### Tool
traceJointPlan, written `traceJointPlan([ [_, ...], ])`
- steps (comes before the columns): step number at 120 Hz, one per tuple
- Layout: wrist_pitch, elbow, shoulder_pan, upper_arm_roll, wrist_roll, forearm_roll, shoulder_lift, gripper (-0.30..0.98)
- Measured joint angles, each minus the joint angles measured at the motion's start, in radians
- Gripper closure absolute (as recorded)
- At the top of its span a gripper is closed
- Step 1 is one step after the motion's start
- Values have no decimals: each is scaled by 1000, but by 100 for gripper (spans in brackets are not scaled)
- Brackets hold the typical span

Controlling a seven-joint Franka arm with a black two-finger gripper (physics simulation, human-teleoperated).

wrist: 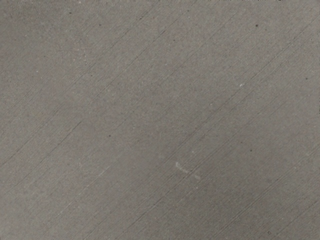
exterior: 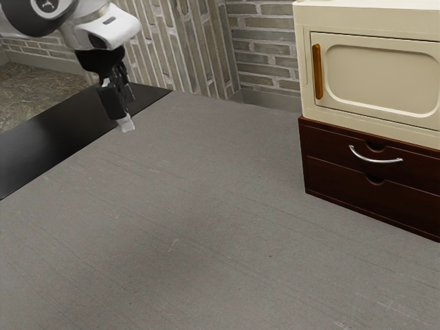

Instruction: Pull the drawer handle with one arm to open the drawer

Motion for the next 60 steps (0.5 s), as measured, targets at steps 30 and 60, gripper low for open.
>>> traceJointPlan([
  [30,17,-6,-2,1,50,-1,2,0],
  [60,22,-327,-40,-66,119,-15,-202,0],
])
